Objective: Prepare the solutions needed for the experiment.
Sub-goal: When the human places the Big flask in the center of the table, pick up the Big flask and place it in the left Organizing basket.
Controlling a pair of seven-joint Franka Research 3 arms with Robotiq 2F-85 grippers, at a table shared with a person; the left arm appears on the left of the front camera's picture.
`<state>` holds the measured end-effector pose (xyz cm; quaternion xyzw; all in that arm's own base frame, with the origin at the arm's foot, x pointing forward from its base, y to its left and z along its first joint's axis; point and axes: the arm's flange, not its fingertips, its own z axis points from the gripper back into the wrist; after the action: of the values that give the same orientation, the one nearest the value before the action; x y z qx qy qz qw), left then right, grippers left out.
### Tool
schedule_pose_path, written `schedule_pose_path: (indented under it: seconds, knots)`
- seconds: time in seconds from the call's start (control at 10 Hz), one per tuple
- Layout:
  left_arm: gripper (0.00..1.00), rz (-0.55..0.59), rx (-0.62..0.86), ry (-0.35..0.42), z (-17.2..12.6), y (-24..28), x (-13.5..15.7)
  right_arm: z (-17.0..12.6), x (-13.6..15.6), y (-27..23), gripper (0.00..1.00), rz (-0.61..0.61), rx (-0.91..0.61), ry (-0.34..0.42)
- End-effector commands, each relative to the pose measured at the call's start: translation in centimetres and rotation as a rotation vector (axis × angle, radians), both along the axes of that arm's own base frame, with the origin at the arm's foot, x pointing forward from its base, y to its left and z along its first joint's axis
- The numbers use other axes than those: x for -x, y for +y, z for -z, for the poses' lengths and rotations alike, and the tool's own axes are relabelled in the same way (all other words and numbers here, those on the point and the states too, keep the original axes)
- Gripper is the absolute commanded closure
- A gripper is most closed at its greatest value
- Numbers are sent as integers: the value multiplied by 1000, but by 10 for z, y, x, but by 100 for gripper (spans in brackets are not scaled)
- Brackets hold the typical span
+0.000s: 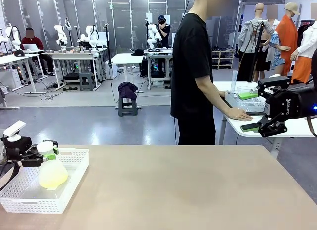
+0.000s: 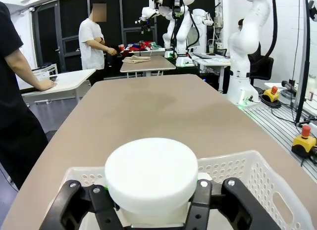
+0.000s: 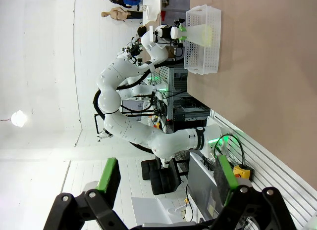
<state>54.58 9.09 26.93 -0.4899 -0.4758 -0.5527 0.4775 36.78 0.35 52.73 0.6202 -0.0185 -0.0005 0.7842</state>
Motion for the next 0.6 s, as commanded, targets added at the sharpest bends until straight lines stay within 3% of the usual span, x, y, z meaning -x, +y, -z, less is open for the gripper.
schedule_pose_path:
  seconds: [0.0,0.4,0.5]
  knots:
    - [46,54,-17,27,3,5,-1,-1,1,-1,4,-4,-10,-9]
    - [6,21,-17,16,-4,17,0,-1,1,-1,4,-4,-10,-9]
    - [0,11,-19,12,-7,21,0,-1,1,-1,4,-4,-10,-9]
